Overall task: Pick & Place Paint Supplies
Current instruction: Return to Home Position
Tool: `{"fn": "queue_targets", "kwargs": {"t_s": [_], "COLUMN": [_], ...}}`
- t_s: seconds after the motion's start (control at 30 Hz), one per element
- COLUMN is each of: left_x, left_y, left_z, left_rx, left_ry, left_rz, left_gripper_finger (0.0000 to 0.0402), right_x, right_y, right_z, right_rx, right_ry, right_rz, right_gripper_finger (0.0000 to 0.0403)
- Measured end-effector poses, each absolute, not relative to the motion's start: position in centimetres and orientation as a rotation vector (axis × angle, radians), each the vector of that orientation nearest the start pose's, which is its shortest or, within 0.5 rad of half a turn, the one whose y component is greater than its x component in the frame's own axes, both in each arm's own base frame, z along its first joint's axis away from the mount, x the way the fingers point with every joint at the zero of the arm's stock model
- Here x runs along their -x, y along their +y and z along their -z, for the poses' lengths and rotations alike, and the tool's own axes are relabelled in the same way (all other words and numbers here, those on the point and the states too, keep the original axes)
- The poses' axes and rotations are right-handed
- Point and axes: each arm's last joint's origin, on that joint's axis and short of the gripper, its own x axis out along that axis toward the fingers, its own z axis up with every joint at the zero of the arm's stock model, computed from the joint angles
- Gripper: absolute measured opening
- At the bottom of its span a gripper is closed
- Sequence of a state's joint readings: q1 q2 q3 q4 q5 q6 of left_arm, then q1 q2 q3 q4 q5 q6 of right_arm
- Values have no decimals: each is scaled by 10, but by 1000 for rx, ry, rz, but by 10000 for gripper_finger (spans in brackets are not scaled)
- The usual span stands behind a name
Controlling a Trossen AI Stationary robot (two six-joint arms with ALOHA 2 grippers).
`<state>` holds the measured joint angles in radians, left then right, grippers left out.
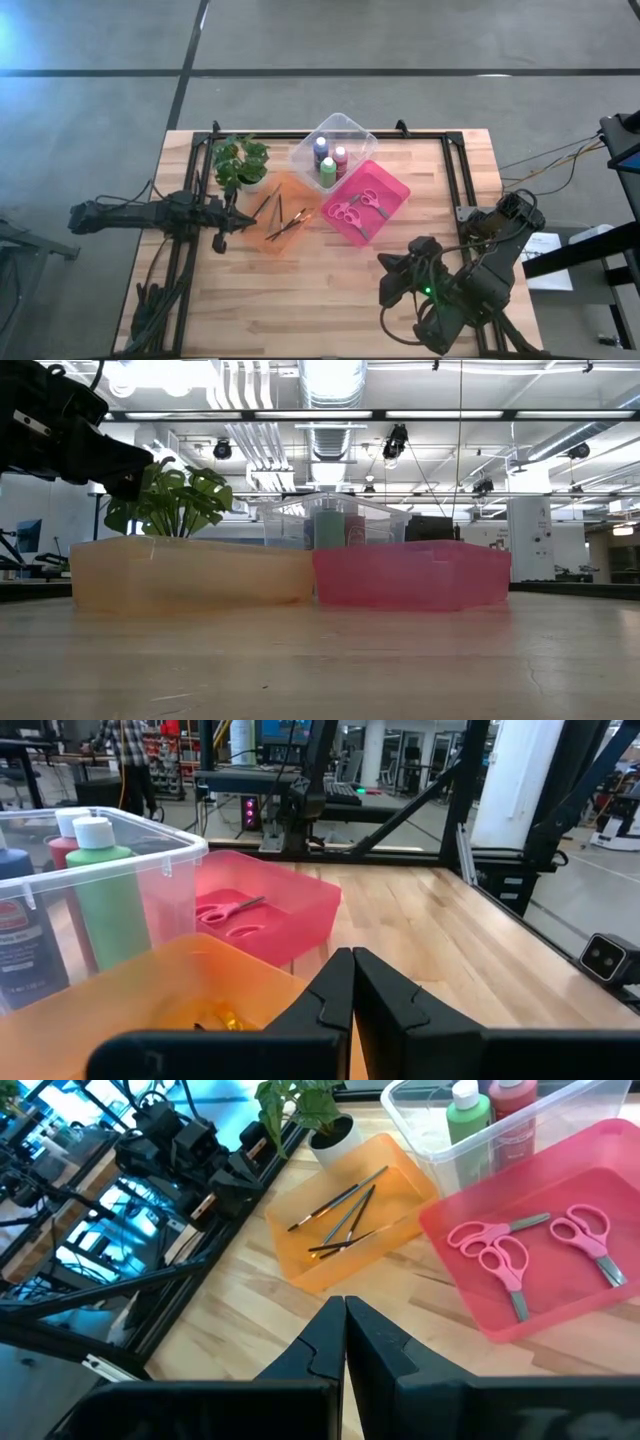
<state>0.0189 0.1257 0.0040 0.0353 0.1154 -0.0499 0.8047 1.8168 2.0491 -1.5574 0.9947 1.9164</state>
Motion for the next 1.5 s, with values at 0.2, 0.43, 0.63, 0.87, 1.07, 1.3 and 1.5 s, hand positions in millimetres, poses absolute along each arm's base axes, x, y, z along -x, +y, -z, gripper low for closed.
{"fn": "queue_targets", "kwargs": {"t_s": [0.2, 0.43, 0.63, 0.87, 1.07, 1.3, 1.5], "left_x": [-105, -105, -105, -105, -105, -105, -105], "left_y": [-1, -1, -1, -1, -1, -1, -1], "left_z": [-158, -158, -158, -158, -158, -158, -158], "left_rx": [54, 57, 57, 58, 58, 58, 58], "left_ry": [91, 91, 91, 92, 92, 92, 93], "left_rz": [90, 90, 91, 91, 91, 91, 91], "left_gripper_finger": [15, 15, 15, 15, 15, 15, 15], "right_x": [-246, -246, -247, -256, -275, -306, -338], "right_y": [220, 220, 219, 211, 194, 171, 147], "right_z": [-393, -393, -393, -389, -390, -405, -407], "right_rx": [-759, -718, -655, -515, -347, -184, -96], "right_ry": [339, 354, 375, 419, 483, 526, 441], "right_rz": [748, 738, 727, 732, 700, 454, 48], "right_gripper_finger": [9, 9, 9, 9, 9, 9, 9]}}
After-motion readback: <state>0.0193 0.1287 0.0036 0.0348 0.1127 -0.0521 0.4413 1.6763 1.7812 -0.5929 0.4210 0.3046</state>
